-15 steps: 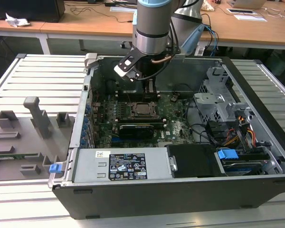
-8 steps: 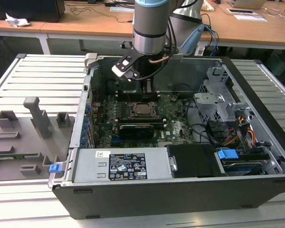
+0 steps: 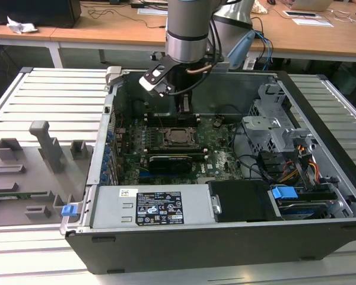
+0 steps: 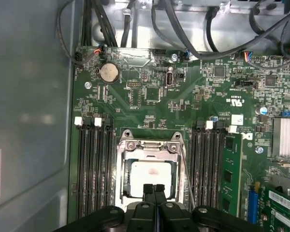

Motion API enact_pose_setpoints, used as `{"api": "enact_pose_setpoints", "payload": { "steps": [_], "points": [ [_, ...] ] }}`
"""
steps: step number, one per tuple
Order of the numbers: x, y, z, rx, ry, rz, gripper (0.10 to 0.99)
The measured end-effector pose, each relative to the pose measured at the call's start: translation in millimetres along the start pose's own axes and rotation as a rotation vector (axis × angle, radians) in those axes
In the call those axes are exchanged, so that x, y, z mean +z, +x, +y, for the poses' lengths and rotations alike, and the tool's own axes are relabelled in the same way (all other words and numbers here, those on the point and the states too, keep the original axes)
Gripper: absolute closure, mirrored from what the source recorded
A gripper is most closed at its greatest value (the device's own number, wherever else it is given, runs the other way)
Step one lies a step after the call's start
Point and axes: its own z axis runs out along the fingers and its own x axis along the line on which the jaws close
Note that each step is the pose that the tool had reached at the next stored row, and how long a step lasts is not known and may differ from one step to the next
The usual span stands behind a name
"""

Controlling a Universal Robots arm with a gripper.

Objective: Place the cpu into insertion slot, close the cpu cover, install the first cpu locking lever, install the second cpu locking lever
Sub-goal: 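Install the first cpu locking lever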

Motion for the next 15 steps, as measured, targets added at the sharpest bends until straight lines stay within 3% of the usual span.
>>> {"api": "enact_pose_setpoints", "payload": {
  "steps": [1,9,15],
  "points": [
    [-1.6,0.0,0.0,0.0,0.0,0.0003,0.98],
    [-1.7,0.0,0.0,-0.201,0.001,0.0042,0.98],
    [-1.7,0.1,-1.5,-0.312,0.001,0.0066,0.98]
  ]
}}
